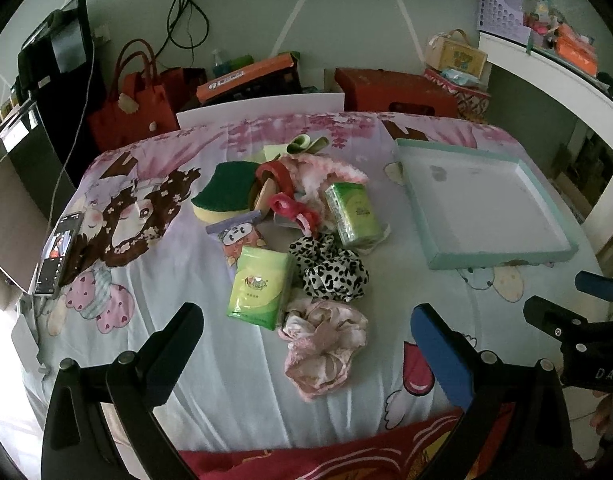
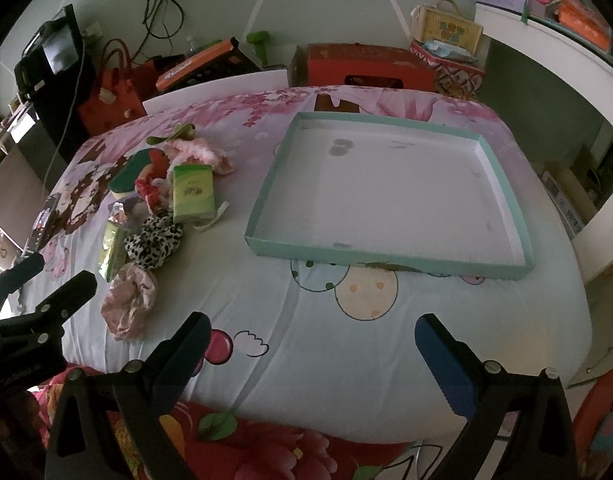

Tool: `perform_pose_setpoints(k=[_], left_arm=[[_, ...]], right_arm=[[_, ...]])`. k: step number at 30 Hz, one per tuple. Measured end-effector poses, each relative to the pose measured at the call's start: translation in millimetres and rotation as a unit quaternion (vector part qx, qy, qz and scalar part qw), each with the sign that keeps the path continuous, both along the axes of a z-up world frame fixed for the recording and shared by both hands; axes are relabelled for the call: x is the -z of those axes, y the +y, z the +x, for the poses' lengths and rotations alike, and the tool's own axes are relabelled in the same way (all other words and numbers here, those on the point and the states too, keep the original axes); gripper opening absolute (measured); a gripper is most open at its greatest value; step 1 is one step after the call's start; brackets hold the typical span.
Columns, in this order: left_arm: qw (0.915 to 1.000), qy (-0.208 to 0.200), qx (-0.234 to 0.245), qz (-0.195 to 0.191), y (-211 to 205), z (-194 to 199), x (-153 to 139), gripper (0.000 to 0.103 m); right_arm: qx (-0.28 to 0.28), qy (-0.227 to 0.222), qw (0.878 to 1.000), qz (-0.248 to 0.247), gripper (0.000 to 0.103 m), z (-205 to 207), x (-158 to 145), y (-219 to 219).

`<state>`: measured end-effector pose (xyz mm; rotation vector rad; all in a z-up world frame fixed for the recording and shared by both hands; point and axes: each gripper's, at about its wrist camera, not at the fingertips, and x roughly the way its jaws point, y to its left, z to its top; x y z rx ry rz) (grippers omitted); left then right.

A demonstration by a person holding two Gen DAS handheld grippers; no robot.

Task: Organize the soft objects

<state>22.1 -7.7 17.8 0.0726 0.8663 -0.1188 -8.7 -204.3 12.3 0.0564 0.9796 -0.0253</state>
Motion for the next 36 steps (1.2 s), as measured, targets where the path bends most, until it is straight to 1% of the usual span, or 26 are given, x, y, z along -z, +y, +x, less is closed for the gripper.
perform_pose_setpoints(k=[13,36], left_arm=[[0.9999,0.009,0.004,-0.006,0.5,4.4,0.3,0.103],[0.9999,0.006,0.008,-0.009,-1.7,5.5,-5.2,0.103]], right_arm=[[0.001,0.005,1.000,0.000,0.103,7.1,1.4,-0.7],[0.006,0.004,1.000,-0.004,0.103,7.5,-1.0,-3.8]])
